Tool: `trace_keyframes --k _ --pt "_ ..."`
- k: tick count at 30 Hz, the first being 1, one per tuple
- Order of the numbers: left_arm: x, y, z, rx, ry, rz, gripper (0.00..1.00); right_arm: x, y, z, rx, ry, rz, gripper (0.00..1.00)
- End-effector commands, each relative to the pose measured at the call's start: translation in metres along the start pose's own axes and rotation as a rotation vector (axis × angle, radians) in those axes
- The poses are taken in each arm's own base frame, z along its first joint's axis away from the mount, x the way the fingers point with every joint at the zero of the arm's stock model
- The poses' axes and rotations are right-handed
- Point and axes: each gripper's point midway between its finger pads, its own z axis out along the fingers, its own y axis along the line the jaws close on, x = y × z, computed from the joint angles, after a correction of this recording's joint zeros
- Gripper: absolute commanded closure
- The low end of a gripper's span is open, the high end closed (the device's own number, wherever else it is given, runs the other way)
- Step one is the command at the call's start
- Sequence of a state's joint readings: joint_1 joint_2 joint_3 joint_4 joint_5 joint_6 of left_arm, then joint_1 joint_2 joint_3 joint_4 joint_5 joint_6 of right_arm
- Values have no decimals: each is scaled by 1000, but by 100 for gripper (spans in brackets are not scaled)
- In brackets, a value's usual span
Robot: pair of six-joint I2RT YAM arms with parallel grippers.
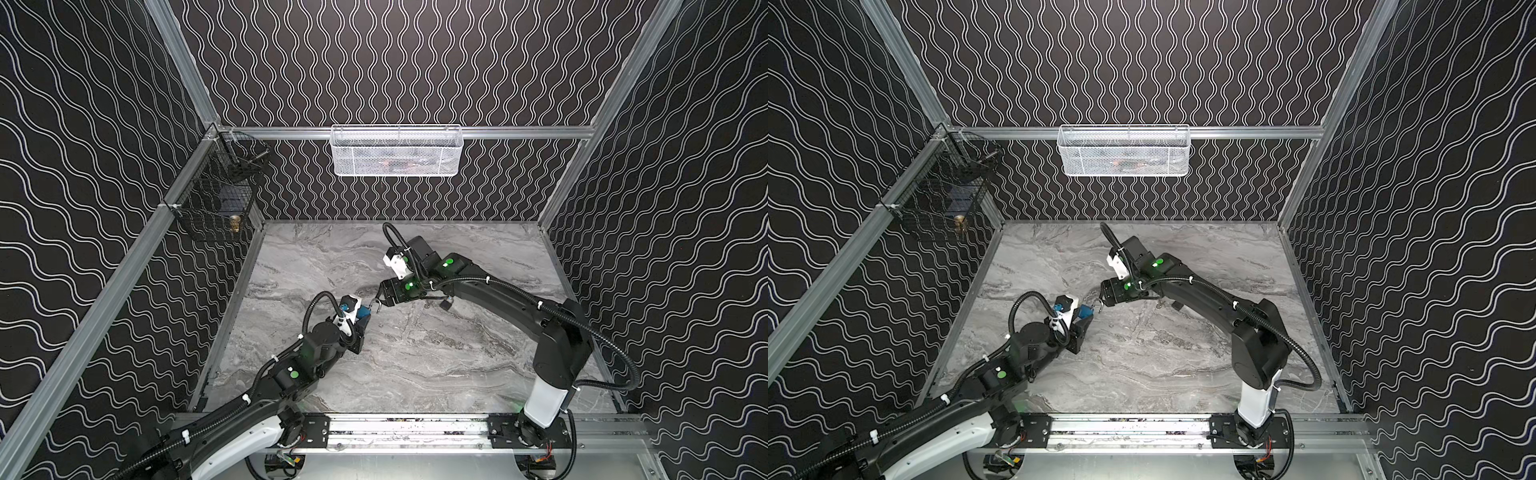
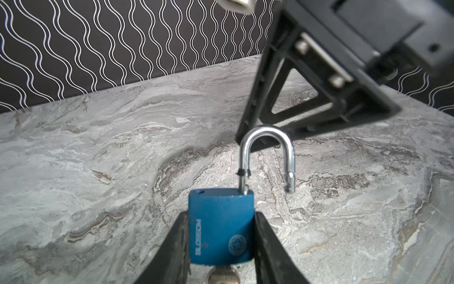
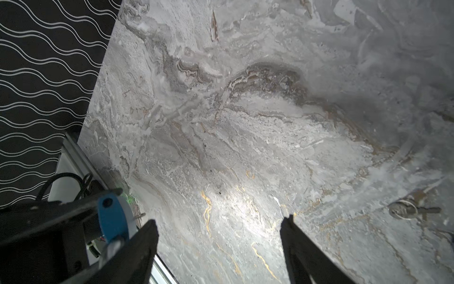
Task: Unlock with the key
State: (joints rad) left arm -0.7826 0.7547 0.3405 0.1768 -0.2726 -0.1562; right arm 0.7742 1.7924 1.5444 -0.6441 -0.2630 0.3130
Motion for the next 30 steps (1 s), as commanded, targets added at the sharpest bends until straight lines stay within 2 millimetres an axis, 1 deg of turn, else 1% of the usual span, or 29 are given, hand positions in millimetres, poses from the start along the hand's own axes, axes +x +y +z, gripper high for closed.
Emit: trace_keyframes --k 1,5,8,11,15,19,23,24,25,28,30 --pt "-9 -1 0 4 -15 -51 100 -3 -11 -8 16 -32 13 20" --pt "8 3 2 -33 101 -90 100 -1 -9 -14 -23 -79 16 19" --pt "28 6 1 -69 225 -124 100 1 -9 -19 -37 -129 6 19" --pt "44 9 -1 -106 333 -148 100 -1 -16 -22 -28 -197 26 19" --pt "66 12 -2 -160 490 -159 100 6 -24 -19 -40 -222 74 19" --pt "90 16 1 -222 621 -155 100 16 -25 -13 -88 -248 94 19" --pt "104 12 11 -240 707 -153 100 21 -21 -10 -134 -262 95 19" --pt "106 14 13 -259 725 -152 100 20 -19 -11 -149 -276 97 19" --pt "108 14 15 -269 741 -150 100 29 -23 -6 -149 -261 108 19" --pt "115 17 20 -299 781 -152 100 35 -30 -2 -127 -255 135 19" --pt "119 17 24 -298 790 -158 100 39 -31 -2 -130 -257 142 19"
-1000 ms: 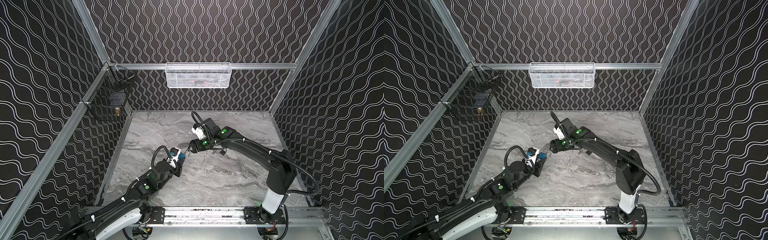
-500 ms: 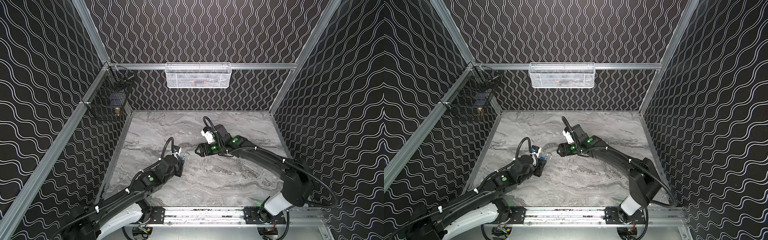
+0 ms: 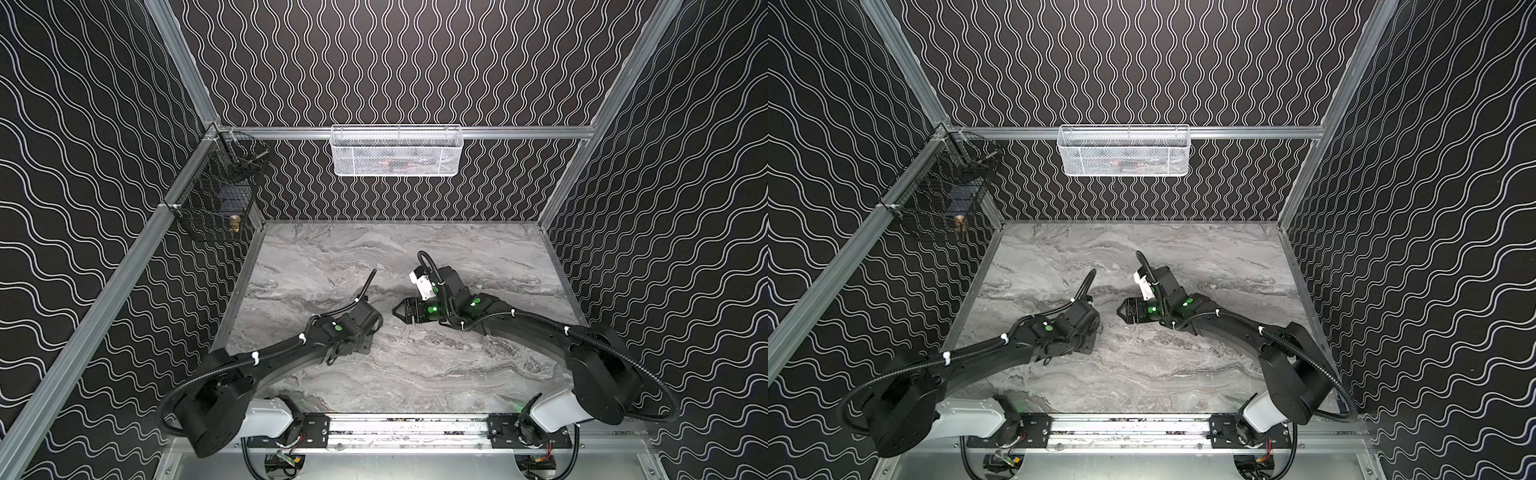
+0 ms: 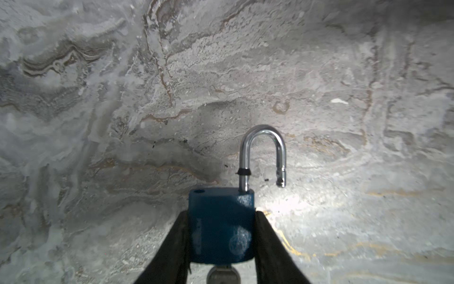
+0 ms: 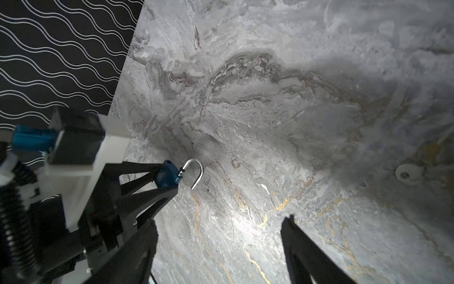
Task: Unlock with the key
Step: 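Set the open teal padlock on the table and open the left gripper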
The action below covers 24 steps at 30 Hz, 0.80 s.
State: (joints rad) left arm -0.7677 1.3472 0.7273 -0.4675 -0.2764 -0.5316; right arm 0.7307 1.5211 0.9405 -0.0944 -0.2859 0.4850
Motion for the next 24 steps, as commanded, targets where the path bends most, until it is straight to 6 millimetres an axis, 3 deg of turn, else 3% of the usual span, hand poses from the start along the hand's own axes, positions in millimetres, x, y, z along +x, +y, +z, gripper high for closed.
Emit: trace_keyframes --k 1,10,17,24 --pt "2 4 6 -26 22 -39 100 -11 7 -4 -36 -64 12 19" --pt "8 11 17 -52 51 -61 94 -4 -3 -5 -8 -71 57 19" --pt "12 11 20 -49 58 -56 81 -6 -2 -5 -9 -74 60 19" --pt "17 9 27 -42 75 -50 74 -4 -1 -5 -12 -69 59 19"
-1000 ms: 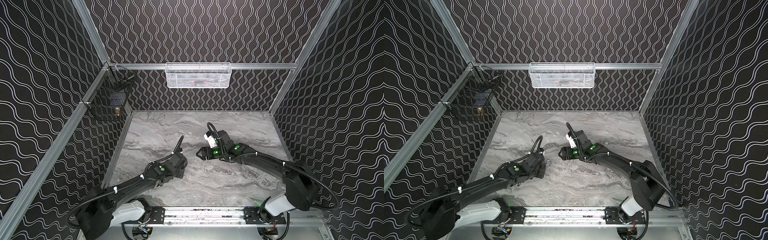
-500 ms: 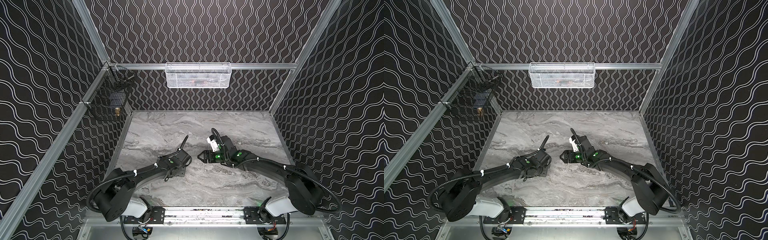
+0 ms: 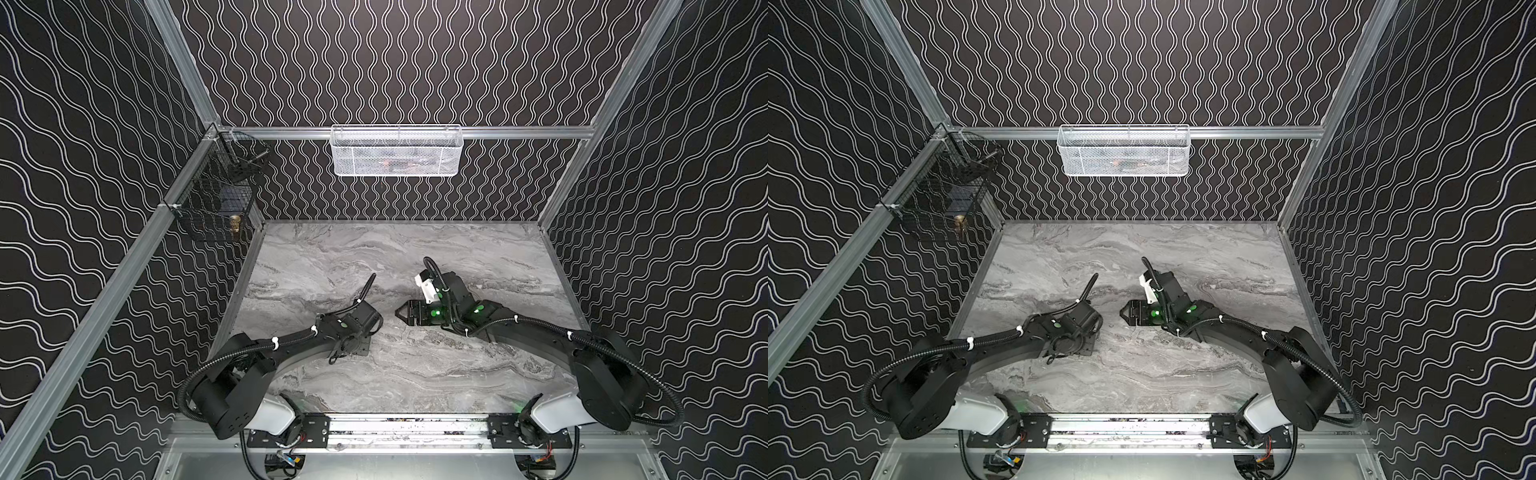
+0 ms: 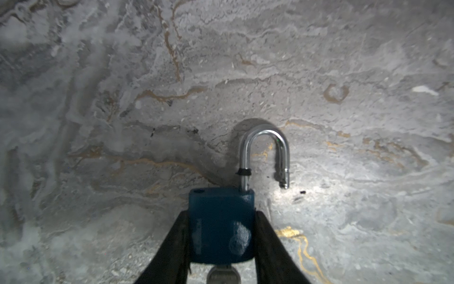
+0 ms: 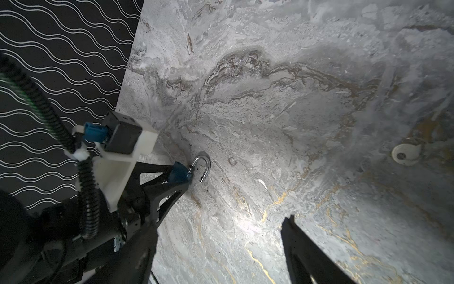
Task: Unlock with the key
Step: 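Set the open teal padlock on the table and open the left gripper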
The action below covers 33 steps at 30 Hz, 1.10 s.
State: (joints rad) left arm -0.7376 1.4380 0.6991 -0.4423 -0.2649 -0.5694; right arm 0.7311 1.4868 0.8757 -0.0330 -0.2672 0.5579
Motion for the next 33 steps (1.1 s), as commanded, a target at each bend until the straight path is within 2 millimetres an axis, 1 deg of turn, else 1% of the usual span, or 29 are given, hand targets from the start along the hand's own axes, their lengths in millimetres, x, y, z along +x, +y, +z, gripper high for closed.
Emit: trace_keyframes --k 1,4,6,8,9,12,15,17,19,22,26,28,33 --pt "-3 -2 2 7 -9 -10 72 -8 5 -2 -14 -32 -5 19" --pt "-1 -2 6 7 -4 -11 68 -8 4 -2 -12 -34 -6 19" --pt "1 -1 8 -2 7 -11 62 -8 3 -3 -7 -39 -3 19" --pt "2 -1 8 3 12 -11 54 -9 5 -3 -12 -37 -6 19" --pt "2 -2 8 8 10 -12 53 -9 5 -3 -13 -36 -11 19" --pt "3 -2 10 14 12 -15 41 -10 3 -3 -4 -39 -11 19" --pt "4 -2 8 19 13 -23 36 -10 5 -3 -12 -38 -8 19" --pt "3 -2 7 32 2 -32 30 -10 5 -2 -14 -36 -11 19" --pt "2 -4 6 52 -4 -44 28 -9 3 -1 -6 -34 -4 19" --pt "0 -4 5 64 -4 -55 18 -10 5 -1 -14 -36 -3 19" --pt "-1 -3 0 79 -15 -73 15 -12 4 -4 -3 -48 0 19" --pt "-5 -4 -6 103 -33 -85 9 -12 2 -4 7 -48 2 19" --pt "-16 -2 -27 127 -93 -115 8 -17 -5 -6 70 -50 -6 19"
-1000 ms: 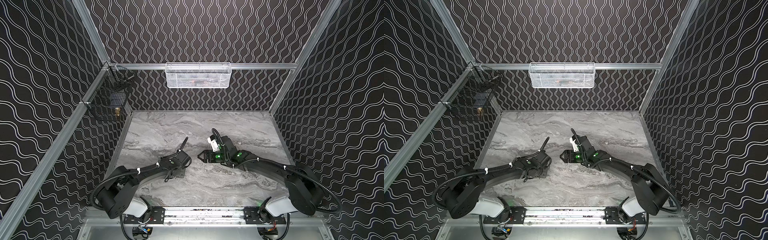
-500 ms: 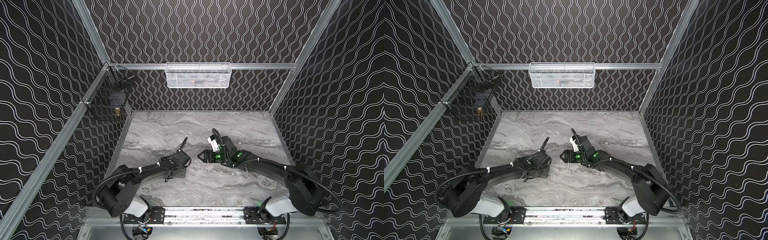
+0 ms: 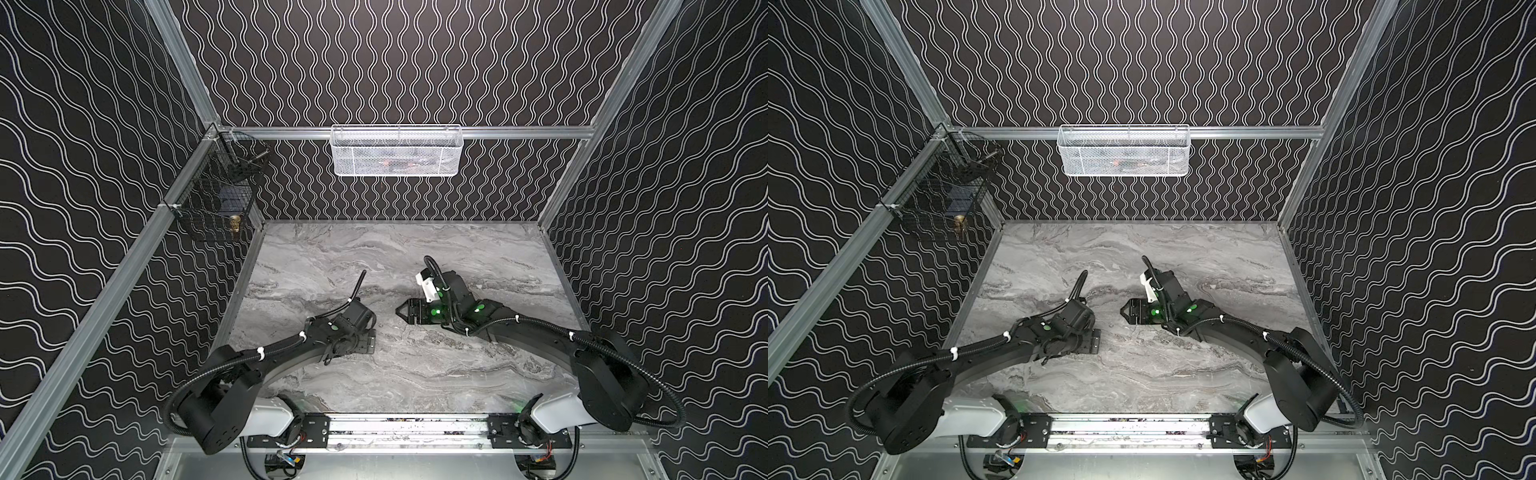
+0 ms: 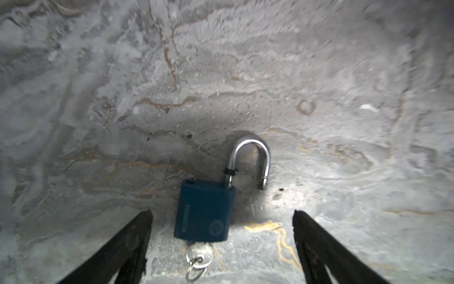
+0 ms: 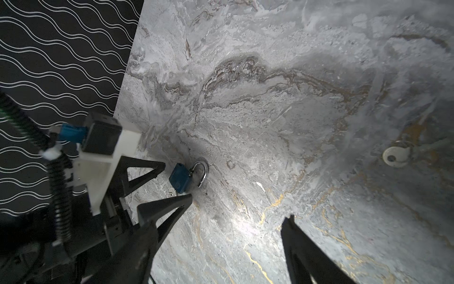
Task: Unlock with the key
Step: 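Set the open teal padlock on the table and open the left gripper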
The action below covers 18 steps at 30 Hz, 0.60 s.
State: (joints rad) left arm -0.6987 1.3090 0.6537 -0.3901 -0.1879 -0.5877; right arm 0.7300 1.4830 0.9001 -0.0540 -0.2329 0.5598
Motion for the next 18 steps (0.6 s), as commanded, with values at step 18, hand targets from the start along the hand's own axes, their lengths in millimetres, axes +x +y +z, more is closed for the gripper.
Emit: trace_keyframes --k 18 --pt "-69 -14 -90 190 -340 -152 1 -20 -70 -8 325 -34 97 19"
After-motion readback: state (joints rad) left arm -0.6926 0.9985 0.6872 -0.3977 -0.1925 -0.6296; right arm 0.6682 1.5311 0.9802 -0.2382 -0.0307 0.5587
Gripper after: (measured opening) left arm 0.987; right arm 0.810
